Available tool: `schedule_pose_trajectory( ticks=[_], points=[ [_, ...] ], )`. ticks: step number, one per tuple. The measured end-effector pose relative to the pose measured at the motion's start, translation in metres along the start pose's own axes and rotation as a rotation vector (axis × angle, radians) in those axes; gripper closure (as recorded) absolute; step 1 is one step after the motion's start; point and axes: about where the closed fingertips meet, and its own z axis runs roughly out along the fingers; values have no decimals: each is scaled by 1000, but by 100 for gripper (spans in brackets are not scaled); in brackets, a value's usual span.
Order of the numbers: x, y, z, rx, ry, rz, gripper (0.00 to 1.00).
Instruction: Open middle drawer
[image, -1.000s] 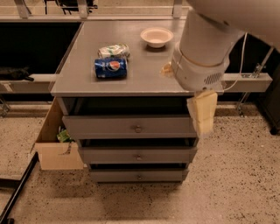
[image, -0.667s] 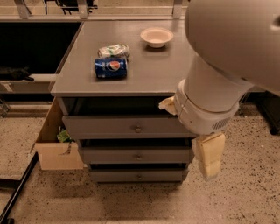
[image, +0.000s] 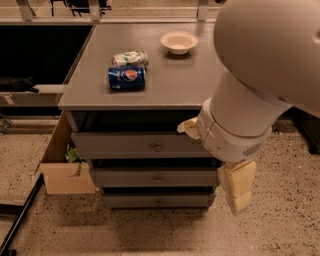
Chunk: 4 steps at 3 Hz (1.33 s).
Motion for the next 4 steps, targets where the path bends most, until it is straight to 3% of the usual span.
schedule_pose_trajectory(
  ticks=[1, 2, 3, 4],
  points=[
    [-21, 10, 22, -58, -32, -72, 0],
    [-36, 29, 47, -122, -22, -123, 0],
    [-33, 16, 41, -111, -8, -122, 0],
    [-23, 13, 66, -149, -60, -110, 0]
  ],
)
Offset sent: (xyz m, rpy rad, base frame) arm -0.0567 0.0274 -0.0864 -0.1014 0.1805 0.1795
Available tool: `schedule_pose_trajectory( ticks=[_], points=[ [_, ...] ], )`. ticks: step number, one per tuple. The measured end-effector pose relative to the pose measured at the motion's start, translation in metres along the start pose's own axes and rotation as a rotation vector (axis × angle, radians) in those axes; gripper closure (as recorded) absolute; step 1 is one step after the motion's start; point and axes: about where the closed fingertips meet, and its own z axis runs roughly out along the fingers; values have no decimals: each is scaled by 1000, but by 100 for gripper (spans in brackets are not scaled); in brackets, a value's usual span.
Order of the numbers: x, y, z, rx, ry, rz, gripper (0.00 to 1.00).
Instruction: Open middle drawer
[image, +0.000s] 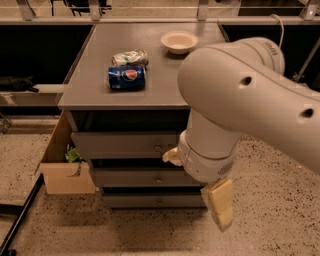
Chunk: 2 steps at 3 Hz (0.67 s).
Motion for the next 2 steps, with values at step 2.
schedule_pose_trajectory(
  ticks=[2],
  points=[
    [73, 28, 63, -50, -194, 207, 0]
  ],
)
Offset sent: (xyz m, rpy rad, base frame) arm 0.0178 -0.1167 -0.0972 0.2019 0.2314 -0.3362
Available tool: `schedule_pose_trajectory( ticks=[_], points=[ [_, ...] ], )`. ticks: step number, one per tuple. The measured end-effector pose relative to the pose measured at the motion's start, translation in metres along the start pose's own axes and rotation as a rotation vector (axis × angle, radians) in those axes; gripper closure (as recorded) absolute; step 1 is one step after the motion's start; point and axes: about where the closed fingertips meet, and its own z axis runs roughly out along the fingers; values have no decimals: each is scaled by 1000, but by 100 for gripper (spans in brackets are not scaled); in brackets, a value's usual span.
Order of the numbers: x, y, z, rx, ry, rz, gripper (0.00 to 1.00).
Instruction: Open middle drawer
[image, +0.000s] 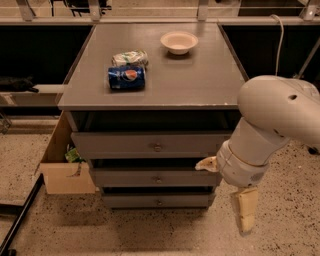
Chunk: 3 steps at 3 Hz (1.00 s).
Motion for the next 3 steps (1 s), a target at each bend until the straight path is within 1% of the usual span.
schedule_pose_trajectory(
  ticks=[1, 2, 3],
  points=[
    [17, 4, 8, -8, -29, 49, 0],
    [21, 4, 9, -13, -10, 75, 0],
    [21, 4, 9, -13, -10, 75, 0]
  ],
)
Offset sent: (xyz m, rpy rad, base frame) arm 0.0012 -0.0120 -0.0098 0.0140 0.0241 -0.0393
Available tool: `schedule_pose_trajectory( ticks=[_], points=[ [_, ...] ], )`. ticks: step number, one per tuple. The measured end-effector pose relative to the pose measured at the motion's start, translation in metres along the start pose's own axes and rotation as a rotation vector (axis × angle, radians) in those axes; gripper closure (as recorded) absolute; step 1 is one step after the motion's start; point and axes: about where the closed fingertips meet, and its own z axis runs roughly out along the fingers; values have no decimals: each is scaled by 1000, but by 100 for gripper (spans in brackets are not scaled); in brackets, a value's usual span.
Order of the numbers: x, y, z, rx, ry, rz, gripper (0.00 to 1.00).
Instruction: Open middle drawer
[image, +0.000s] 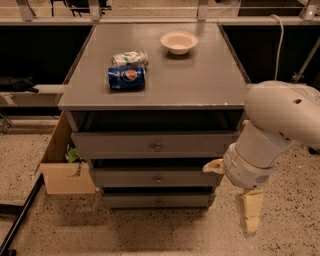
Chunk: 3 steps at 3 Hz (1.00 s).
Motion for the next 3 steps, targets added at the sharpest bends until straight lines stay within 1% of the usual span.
schedule_pose_trajectory(
  ticks=[1, 2, 3],
  points=[
    [1, -1, 1, 2, 43, 37, 0],
    [3, -3, 5, 11, 169, 128, 0],
    [6, -5, 9, 36, 322, 229, 0]
  ],
)
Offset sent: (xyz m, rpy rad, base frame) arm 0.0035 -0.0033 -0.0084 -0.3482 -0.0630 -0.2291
